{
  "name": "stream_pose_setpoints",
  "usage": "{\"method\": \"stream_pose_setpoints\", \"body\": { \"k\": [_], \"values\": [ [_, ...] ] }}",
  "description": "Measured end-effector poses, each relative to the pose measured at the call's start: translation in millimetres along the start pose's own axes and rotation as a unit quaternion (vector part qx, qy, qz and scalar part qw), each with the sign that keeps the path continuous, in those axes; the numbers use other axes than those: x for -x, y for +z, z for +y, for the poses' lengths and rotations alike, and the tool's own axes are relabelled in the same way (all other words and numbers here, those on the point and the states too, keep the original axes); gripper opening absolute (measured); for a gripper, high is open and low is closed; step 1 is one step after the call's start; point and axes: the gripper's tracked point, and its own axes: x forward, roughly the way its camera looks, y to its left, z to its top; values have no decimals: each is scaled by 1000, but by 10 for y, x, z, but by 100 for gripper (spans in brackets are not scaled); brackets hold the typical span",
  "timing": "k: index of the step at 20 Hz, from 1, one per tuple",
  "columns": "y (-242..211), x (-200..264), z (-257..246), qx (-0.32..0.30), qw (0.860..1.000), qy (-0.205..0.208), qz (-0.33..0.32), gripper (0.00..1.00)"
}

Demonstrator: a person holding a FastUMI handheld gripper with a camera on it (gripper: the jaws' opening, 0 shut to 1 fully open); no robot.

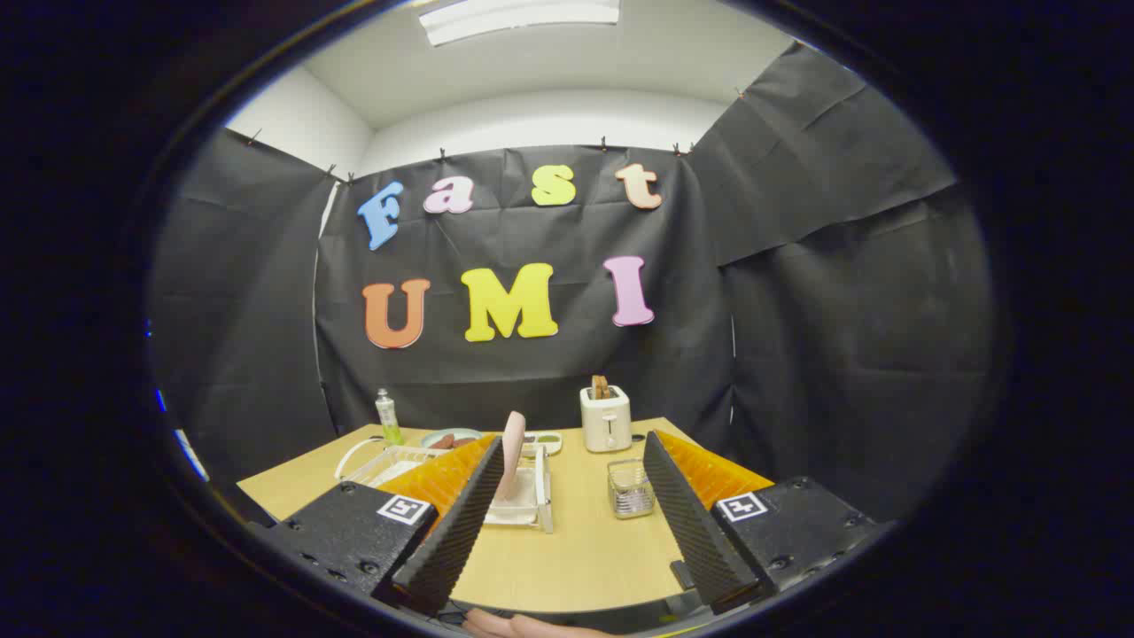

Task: Take the plate from the dish rack, then take the spoon from the basket and place it into the plate.

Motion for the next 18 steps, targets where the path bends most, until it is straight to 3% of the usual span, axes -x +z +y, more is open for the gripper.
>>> {"method": "stream_pose_setpoints", "body": {
  "k": [16,18],
  "values": [
    [-151,-270,-29,19,1000,-11,13,100],
    [-131,-431,79,33,999,2,23,100]
  ]
}}
